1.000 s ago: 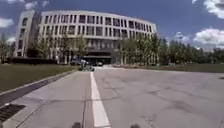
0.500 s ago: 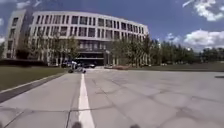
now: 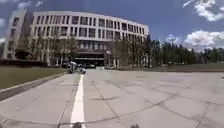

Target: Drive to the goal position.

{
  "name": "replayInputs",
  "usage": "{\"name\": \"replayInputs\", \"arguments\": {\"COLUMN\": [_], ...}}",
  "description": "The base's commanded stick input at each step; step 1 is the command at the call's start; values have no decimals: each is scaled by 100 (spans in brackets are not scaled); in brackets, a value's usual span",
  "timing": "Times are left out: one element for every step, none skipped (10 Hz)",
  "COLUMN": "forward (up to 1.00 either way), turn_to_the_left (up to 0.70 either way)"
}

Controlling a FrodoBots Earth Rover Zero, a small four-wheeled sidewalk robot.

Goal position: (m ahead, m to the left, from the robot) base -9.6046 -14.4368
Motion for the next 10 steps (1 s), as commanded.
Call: {"name": "replayInputs", "arguments": {"forward": [70, 70, 70, 70, 70, 70, 70, 70, 70, 70], "turn_to_the_left": [-26, -13, -1, 0, 0, 0, 0, 0, -11, -24]}}
